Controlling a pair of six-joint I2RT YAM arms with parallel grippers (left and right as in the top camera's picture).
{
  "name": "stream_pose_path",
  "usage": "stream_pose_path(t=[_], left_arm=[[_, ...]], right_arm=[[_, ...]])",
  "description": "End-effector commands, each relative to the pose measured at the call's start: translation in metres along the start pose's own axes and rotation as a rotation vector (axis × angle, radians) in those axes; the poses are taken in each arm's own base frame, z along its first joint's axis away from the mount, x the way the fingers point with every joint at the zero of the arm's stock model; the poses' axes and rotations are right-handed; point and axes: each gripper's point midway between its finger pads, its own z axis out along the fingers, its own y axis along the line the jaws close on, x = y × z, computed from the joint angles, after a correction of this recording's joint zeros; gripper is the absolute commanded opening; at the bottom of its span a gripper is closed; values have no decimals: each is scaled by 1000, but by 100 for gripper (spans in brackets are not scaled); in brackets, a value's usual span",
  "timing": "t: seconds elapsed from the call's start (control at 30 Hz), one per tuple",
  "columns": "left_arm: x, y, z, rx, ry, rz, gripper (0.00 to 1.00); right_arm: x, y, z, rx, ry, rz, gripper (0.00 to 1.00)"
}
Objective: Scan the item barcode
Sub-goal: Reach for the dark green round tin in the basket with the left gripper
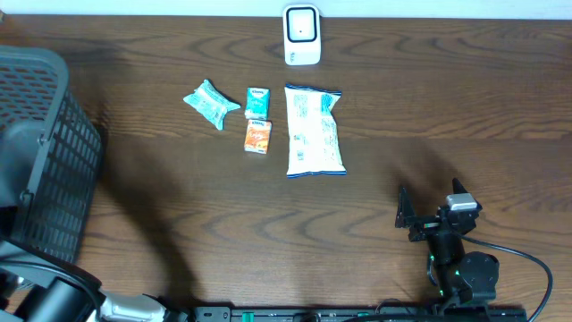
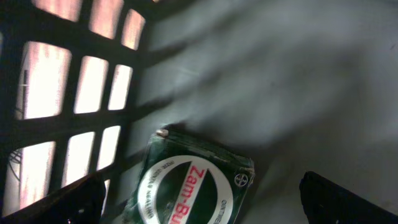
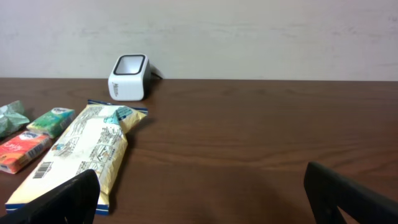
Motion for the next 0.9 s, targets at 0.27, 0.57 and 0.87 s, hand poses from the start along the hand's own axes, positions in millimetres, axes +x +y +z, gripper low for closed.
stream_pose_path(t=[0.27, 0.57, 0.87], left_arm=[[17, 2, 27, -37, 82, 60, 98], [22, -6, 30, 5, 110, 59, 89], [53, -12, 52, 26, 253, 77, 86]], right_arm=[[1, -2, 0, 12, 3, 11, 99], [1, -2, 0, 12, 3, 11, 99], [1, -2, 0, 12, 3, 11, 99]])
